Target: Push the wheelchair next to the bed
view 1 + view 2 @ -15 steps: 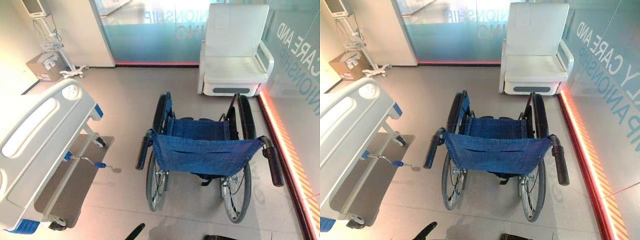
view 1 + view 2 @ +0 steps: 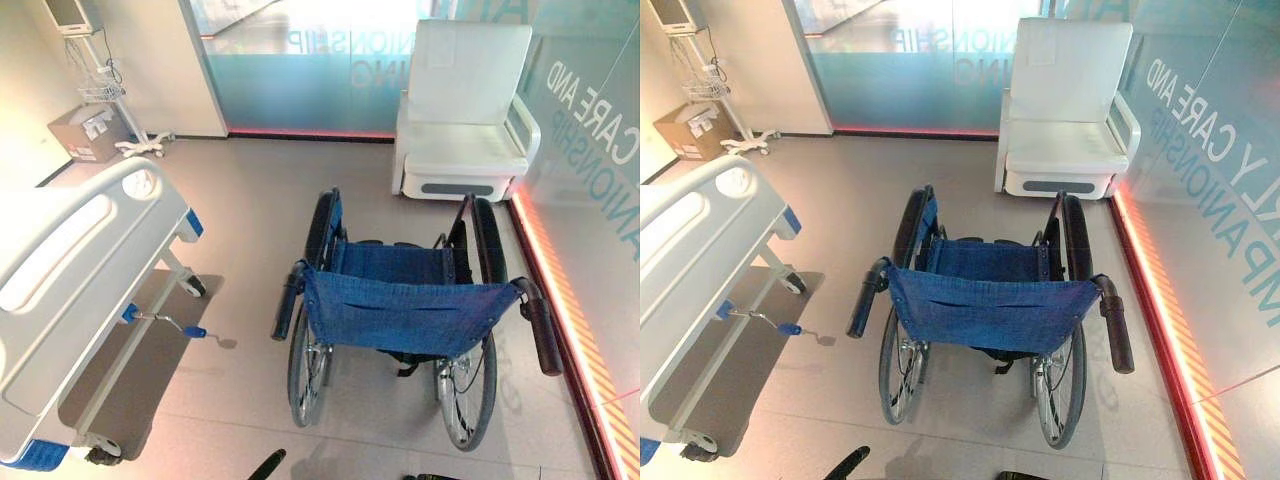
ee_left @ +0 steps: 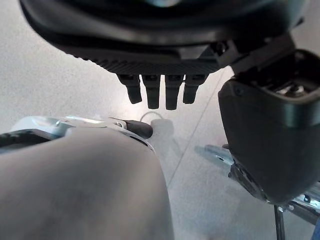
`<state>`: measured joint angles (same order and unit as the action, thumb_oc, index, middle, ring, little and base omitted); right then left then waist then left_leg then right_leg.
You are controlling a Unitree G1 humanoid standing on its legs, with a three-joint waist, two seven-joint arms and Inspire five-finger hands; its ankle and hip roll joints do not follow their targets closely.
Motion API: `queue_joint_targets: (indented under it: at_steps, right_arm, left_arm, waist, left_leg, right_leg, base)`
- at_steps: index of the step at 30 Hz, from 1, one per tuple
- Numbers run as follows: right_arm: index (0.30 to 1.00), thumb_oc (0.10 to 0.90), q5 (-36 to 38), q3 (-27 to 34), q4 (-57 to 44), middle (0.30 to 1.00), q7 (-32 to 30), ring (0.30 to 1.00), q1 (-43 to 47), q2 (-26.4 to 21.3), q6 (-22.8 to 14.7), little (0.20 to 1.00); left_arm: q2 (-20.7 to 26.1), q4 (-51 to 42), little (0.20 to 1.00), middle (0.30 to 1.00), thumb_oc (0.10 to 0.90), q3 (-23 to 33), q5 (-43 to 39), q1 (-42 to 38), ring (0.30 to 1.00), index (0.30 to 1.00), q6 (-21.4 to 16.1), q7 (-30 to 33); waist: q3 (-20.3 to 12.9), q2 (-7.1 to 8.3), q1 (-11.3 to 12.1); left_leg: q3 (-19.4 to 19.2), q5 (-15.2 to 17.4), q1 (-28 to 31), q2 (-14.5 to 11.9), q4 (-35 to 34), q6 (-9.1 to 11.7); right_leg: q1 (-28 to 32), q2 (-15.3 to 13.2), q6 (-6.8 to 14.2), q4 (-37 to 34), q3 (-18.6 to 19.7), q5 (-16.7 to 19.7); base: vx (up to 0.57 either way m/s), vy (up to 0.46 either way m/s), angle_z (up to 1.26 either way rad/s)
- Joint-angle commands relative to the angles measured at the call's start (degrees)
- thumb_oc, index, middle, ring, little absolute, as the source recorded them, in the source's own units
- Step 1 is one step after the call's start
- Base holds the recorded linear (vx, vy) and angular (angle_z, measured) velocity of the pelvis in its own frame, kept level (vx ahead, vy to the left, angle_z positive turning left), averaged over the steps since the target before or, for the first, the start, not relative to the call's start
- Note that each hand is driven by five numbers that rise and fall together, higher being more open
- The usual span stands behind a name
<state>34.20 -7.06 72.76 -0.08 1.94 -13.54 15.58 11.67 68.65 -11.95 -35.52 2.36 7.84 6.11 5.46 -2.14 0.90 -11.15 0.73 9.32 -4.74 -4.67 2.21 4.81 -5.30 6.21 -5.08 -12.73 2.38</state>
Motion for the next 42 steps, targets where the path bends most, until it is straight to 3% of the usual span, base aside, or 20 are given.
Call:
queue_joint_targets:
  at_steps: [1,7,10,15,17,26,33,38,42]
  right_arm:
    - [0.900,0.800,-1.86,-1.45,5.33,0.900,-5.21,0.900,0.40,1.11,0.36,0.900]
    - [0.900,0.800,4.52,1.82,5.51,0.900,-13.61,0.900,0.40,-0.35,-3.88,0.900]
    - [0.900,0.800,11.74,8.73,2.95,0.900,-18.40,0.900,-0.25,-4.43,-9.08,0.900]
    - [0.900,0.800,15.51,18.40,-5.18,0.900,-18.39,0.900,-2.78,-10.35,-17.46,0.900]
    - [0.900,0.800,15.88,21.23,-11.43,0.900,-19.20,0.900,-3.90,-12.65,-18.22,0.900]
    - [0.900,0.800,15.43,29.44,-34.38,0.900,-26.21,0.900,-5.44,-20.38,-18.50,0.900]
    - [0.900,0.800,8.75,35.79,-56.37,0.900,-35.79,0.900,-5.03,-24.09,-16.50,0.900]
    - [0.900,0.800,4.26,35.64,-67.40,0.900,-36.88,0.900,-3.10,-26.59,-14.32,0.900]
    - [0.900,0.800,1.95,33.84,-75.10,0.900,-35.11,0.900,-1.20,-28.45,-11.67,0.900]
  left_arm:
    - [-1.96,3.80,0.900,0.900,0.800,1.23,-1.61,-3.05,0.900,0.900,-2.35,2.90]
    - [-0.44,4.04,0.900,0.900,0.800,4.23,-4.41,-3.41,0.900,0.900,-4.19,4.62]
    - [3.29,1.24,0.900,0.900,0.800,8.86,-10.22,-3.98,0.900,0.900,-5.25,4.13]
    - [9.79,-9.33,0.900,0.900,0.800,16.81,-17.51,-3.04,0.900,0.900,-2.65,1.86]
    - [11.93,-14.05,0.900,0.900,0.800,19.29,-19.55,-2.42,0.900,0.900,-1.54,1.62]
    - [17.43,-32.60,0.900,0.900,0.800,25.95,-26.56,-0.73,0.900,0.900,2.43,-0.61]
    - [21.30,-49.05,0.900,0.900,0.800,30.10,-29.80,1.20,0.900,0.900,6.88,-1.25]
    - [24.88,-56.70,0.900,0.900,0.800,31.00,-28.57,0.48,0.900,0.900,7.45,1.68]
    - [28.24,-62.85,0.900,0.900,0.800,32.13,-27.65,-0.62,0.900,0.900,7.73,-0.08]
  waist:
    - [2.04,0.33,-0.79]
    - [2.14,0.17,-1.14]
    - [2.27,0.00,-1.82]
    - [2.10,0.06,-2.45]
    - [2.22,0.20,-2.66]
    - [2.71,0.68,-3.41]
    - [3.04,0.28,-3.81]
    - [3.21,-0.25,-3.82]
    - [3.32,-0.34,-3.72]
  left_leg:
    - [-0.07,-0.30,-2.72,0.95,-0.33,0.67]
    - [-0.29,-0.24,-1.98,0.99,-0.33,0.68]
    - [-0.84,-0.03,-1.36,0.88,-0.33,0.63]
    - [-1.56,0.26,-1.53,0.81,-0.33,0.46]
    - [-1.85,0.28,-1.78,0.78,-0.33,0.47]
    - [-2.30,0.27,-2.58,0.82,-0.33,0.54]
    - [-2.47,0.20,-3.03,0.71,-0.33,0.45]
    - [-2.35,0.02,-3.23,0.83,-0.33,0.44]
    - [-2.37,-0.32,-3.54,0.73,-0.33,0.53]
  right_leg:
    - [1.51,-1.06,0.10,0.08,-2.08,-0.66]
    - [2.11,-1.04,0.20,0.11,-1.81,-0.70]
    - [2.40,-0.96,0.51,0.19,-1.12,-0.81]
    - [1.81,-0.95,0.89,0.16,-0.51,-0.56]
    - [1.54,-0.99,0.97,0.09,-0.47,-0.42]
    - [0.72,-0.96,1.01,0.13,-0.19,-0.30]
    - [0.30,-0.91,0.92,0.08,0.62,-0.56]
    - [0.13,-0.97,0.96,0.08,1.00,-0.64]
    - [-0.08,-0.98,0.86,0.08,1.17,-0.69]
  base:
    - [0.00,0.000,0.00]
    - [0.01,0.008,0.00]
    - [0.03,0.015,0.00]
    - [-0.01,0.002,-0.02]
    - [-0.04,0.001,-0.08]
    - [-0.02,-0.003,-0.05]
    - [0.00,0.005,-0.01]
    - [0.00,0.000,0.00]
    - [0.00,0.000,0.00]
